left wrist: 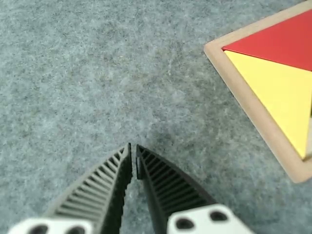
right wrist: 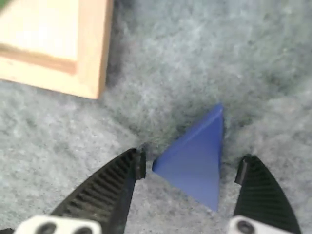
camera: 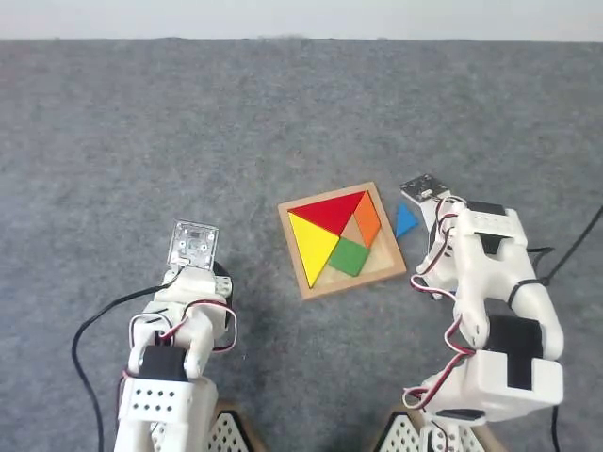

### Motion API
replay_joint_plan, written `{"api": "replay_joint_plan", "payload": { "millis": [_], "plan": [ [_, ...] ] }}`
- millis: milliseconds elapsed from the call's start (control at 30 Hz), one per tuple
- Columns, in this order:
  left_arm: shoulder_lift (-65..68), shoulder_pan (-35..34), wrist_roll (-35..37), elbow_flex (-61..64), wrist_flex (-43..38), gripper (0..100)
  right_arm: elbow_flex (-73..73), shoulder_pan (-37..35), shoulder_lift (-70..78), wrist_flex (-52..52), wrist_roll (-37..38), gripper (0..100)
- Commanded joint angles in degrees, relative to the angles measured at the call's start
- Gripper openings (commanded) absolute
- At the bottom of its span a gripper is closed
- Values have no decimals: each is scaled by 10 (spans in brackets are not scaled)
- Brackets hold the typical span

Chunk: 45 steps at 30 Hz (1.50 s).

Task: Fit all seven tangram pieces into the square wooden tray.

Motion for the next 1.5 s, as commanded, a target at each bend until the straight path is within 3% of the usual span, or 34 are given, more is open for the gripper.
{"api": "replay_joint_plan", "payload": {
  "millis": [0, 167, 433, 567, 700, 800, 933, 1100, 1467],
  "plan": [
    [-7, -2, 3, -11, 0, 14, -4, -2, 0, 9, 6, 262],
    [-7, -2, 3, -11, 0, 14, -4, -6, 0, 9, 4, 138],
    [-7, -2, 3, -11, 0, 14, -8, -7, -6, 9, 4, 122],
    [-7, -2, 3, -11, 0, 14, -22, -2, -7, 23, 15, 149],
    [-7, -2, 3, -11, 0, 14, -55, -9, -9, 106, 103, 281],
    [-7, -2, 3, -11, 0, 14, -63, -15, -46, 154, 127, 348],
    [-7, -2, 3, -11, 0, 14, -37, -7, -125, 172, 171, 351],
    [-7, -2, 3, -11, 0, 14, 23, 15, -143, 118, 209, 351],
    [-7, -2, 3, -11, 0, 14, -4, 29, 15, 37, 209, 351]
  ]
}}
